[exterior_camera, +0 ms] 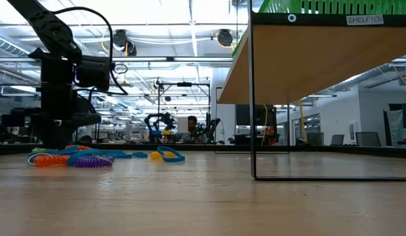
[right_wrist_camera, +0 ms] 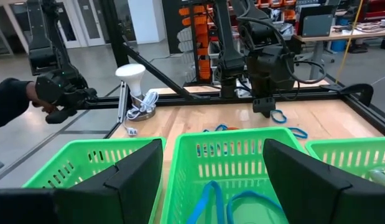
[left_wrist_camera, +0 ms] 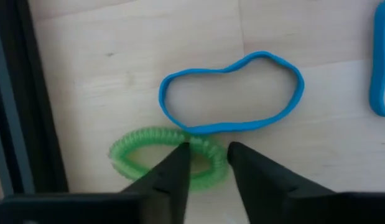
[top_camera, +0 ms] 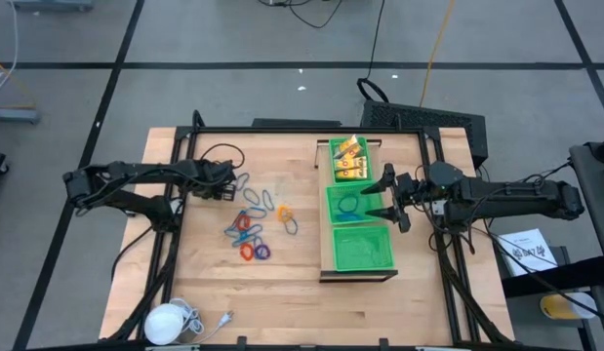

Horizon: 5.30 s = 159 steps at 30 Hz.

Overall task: Pick & Place Office Desk Supplies
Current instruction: Put the green spring keychain into the bottom green bin

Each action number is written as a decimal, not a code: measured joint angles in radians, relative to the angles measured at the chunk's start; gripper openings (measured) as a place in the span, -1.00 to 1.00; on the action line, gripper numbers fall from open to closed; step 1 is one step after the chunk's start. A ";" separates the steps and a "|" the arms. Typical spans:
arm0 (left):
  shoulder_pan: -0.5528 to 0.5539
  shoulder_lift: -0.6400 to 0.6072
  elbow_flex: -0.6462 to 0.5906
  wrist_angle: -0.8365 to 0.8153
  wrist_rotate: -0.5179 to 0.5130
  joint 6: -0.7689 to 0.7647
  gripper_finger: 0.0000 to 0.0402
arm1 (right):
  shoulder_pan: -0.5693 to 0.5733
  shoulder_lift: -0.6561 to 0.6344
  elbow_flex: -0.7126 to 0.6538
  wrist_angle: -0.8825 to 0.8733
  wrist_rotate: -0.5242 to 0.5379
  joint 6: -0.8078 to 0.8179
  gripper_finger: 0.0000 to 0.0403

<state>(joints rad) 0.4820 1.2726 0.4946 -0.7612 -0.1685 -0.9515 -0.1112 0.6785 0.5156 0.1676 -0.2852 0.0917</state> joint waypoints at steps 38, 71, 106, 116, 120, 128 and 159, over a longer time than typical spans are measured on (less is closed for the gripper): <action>-0.404 -0.153 0.406 0.803 0.104 0.625 -0.97 | 0.002 0.226 -0.001 0.416 0.099 -0.026 0.33; -0.479 -0.002 0.435 1.050 0.204 0.748 -0.96 | 0.093 0.793 0.371 0.619 0.322 -0.441 0.54; -0.487 -0.002 0.435 1.025 0.053 0.776 -0.56 | 0.113 0.806 0.383 0.602 0.363 -0.451 -0.92; -0.497 -0.006 0.435 1.024 -0.053 0.899 0.06 | 0.128 0.768 0.382 0.537 0.360 -0.444 -0.82; -0.497 -0.014 0.436 1.018 -0.076 0.930 0.17 | 0.152 0.698 0.382 0.429 0.360 -0.438 -0.92; -0.496 -0.013 0.436 1.011 -0.113 0.931 0.20 | 0.236 0.536 0.382 0.196 0.326 -0.308 -0.85; -0.496 -0.013 0.436 0.966 -0.113 0.838 0.20 | 0.523 0.355 0.382 -0.275 0.209 -0.137 -0.40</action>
<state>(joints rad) -0.0135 1.2598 0.9302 0.2047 -0.2813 -0.1135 0.4122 1.0332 0.8974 -0.1076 -0.0763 -0.0452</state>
